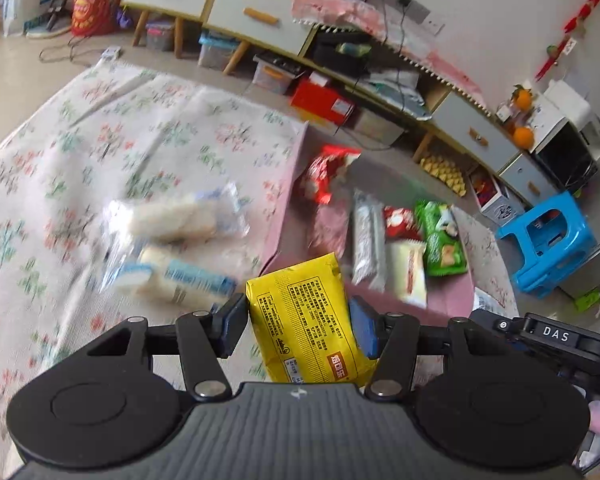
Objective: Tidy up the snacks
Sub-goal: 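Carry the yellow pack and orange-white pack over the pink box, then lower both packs into the pink box and open both tools, then lift both tools away from the box toward the rice-cake packs, then grasp a white rice-cake pack with right tool while left tool grasps the other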
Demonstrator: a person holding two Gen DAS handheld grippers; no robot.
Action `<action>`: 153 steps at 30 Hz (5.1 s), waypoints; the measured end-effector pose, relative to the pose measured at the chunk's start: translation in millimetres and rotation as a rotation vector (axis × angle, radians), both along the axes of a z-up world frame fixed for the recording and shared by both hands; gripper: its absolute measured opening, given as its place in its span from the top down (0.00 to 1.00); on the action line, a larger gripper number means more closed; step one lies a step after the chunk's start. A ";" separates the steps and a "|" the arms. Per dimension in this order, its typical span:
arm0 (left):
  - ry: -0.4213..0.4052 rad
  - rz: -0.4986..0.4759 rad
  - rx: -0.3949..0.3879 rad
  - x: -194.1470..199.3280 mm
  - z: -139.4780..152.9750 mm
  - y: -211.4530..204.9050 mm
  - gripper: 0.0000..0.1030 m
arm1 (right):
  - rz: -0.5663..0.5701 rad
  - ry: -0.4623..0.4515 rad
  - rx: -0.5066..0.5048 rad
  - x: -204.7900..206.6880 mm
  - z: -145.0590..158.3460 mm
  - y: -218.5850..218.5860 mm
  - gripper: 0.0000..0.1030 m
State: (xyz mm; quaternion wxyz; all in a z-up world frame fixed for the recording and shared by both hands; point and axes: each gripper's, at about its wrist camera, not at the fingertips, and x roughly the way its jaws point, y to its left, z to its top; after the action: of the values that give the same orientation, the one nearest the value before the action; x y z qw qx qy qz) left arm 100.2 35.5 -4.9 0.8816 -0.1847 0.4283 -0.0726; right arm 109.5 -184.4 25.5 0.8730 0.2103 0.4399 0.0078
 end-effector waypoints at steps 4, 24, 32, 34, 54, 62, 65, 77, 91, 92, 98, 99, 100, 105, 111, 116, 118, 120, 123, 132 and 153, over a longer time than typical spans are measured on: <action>-0.053 0.003 0.005 29.7 -1.0 -11.2 0.50 | -0.024 -0.030 0.026 15.7 -2.6 -3.3 0.64; -0.226 -0.002 0.134 61.1 -25.7 -26.8 0.50 | -0.116 -0.029 0.046 43.2 -31.0 -3.5 0.64; -0.258 -0.006 0.102 61.2 -25.0 -32.1 0.50 | -0.121 -0.033 0.048 41.9 -30.3 -3.2 0.63; -0.252 -0.006 0.100 62.3 -26.3 -33.7 0.50 | -0.119 -0.032 0.044 41.7 -30.2 -2.6 0.63; -0.225 -0.038 0.122 49.3 -13.2 -28.4 0.15 | -0.086 -0.039 0.043 31.8 -12.7 1.7 0.27; -0.215 -0.093 0.177 34.7 -3.1 -13.2 0.01 | -0.062 -0.037 0.011 21.5 -0.8 13.1 0.18; -0.218 -0.099 0.203 27.4 -0.3 -2.5 0.00 | -0.043 -0.029 0.004 16.9 3.2 20.9 0.17; -0.178 -0.126 0.374 4.5 -9.8 54.5 0.00 | 0.064 -0.005 -0.055 -1.5 10.3 64.2 0.17; -0.120 -0.065 0.439 -0.8 -33.8 117.1 0.01 | 0.263 -0.046 -0.174 -12.9 -2.1 131.5 0.17; -0.117 -0.060 0.433 0.0 -35.6 121.8 0.01 | 0.284 -0.055 -0.178 -13.3 -2.7 137.0 0.17; -0.101 -0.026 0.386 7.9 -42.3 139.5 0.01 | 0.454 -0.125 -0.198 -16.9 -9.2 177.6 0.17; -0.098 -0.019 0.371 8.6 -42.0 142.2 0.01 | 0.490 -0.136 -0.202 -17.0 -11.4 185.8 0.17; -0.098 -0.014 0.354 9.5 -41.6 144.9 0.01 | 0.530 -0.149 -0.210 -16.9 -13.8 194.7 0.17; -0.102 0.019 0.301 19.0 -40.5 156.7 0.03 | 0.756 -0.180 -0.274 -13.2 -24.6 239.2 0.17; -0.092 0.013 0.276 30.0 -46.3 163.0 0.05 | 0.915 -0.208 -0.389 1.8 -40.0 274.7 0.17; -0.084 0.010 0.254 34.6 -48.3 164.9 0.06 | 0.957 -0.219 -0.468 20.5 -52.2 285.3 0.22; -0.089 0.000 0.251 36.3 -48.0 164.1 0.06 | 0.979 -0.223 -0.480 24.3 -56.2 286.9 0.27; -0.090 -0.003 0.256 36.8 -48.4 161.9 0.07 | 0.989 -0.220 -0.471 28.5 -58.6 290.2 0.33; -0.088 -0.006 0.261 37.8 -49.6 158.9 0.08 | 0.998 -0.211 -0.445 32.4 -57.4 291.2 0.43; -0.120 -0.069 0.304 39.7 -52.7 139.6 0.11 | 1.002 -0.072 -0.379 28.0 -50.3 277.0 0.69; -0.201 -0.376 0.529 52.3 -58.5 49.1 0.23 | 0.829 0.037 -0.391 -14.8 -42.1 197.0 0.65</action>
State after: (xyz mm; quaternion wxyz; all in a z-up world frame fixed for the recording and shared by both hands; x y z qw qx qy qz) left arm 152.5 84.6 -63.4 0.9079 0.1406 0.3700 -0.1383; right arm 94.7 12.5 -16.6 0.8115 -0.1518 0.4958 0.2694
